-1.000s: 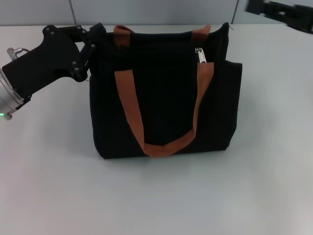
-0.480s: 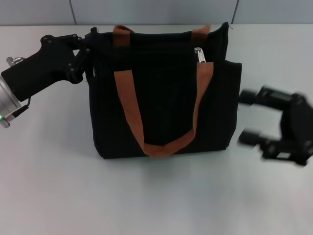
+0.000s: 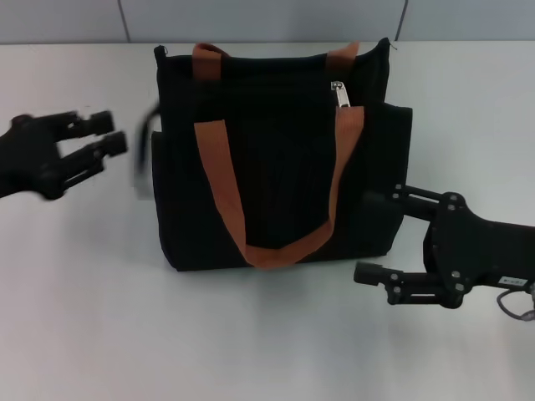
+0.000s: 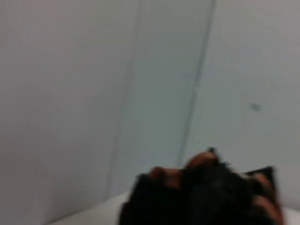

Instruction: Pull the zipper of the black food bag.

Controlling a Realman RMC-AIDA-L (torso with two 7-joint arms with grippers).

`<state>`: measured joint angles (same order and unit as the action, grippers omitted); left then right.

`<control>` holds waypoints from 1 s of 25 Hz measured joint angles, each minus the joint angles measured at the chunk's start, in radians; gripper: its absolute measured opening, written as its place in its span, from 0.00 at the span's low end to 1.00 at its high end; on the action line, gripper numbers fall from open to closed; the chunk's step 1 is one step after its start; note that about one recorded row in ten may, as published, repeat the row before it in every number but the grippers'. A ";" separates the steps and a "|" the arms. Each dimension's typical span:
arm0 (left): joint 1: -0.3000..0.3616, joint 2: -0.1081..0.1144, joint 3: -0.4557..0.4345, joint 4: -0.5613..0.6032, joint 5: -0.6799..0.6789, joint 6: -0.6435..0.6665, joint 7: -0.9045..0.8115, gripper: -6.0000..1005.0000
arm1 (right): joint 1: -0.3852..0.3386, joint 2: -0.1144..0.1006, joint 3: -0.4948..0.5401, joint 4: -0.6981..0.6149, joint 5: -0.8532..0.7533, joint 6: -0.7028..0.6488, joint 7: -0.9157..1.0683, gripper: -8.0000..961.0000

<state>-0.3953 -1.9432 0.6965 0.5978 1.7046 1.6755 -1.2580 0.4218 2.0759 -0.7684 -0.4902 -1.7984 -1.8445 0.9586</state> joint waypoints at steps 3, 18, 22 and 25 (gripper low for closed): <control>0.023 0.029 -0.030 0.000 0.006 0.123 -0.016 0.30 | 0.005 0.001 -0.001 0.003 -0.013 0.014 -0.001 0.85; 0.069 -0.079 0.035 -0.103 0.232 0.233 0.316 0.78 | 0.038 0.003 -0.126 0.105 -0.069 0.123 -0.071 0.85; 0.047 -0.110 0.037 -0.113 0.310 0.131 0.328 0.83 | 0.058 0.006 -0.159 0.143 -0.070 0.172 -0.091 0.85; 0.033 -0.114 0.037 -0.116 0.339 0.119 0.322 0.83 | 0.061 0.006 -0.164 0.154 -0.070 0.179 -0.094 0.85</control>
<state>-0.3620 -2.0576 0.7337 0.4821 2.0440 1.7945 -0.9356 0.4831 2.0820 -0.9328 -0.3363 -1.8684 -1.6656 0.8644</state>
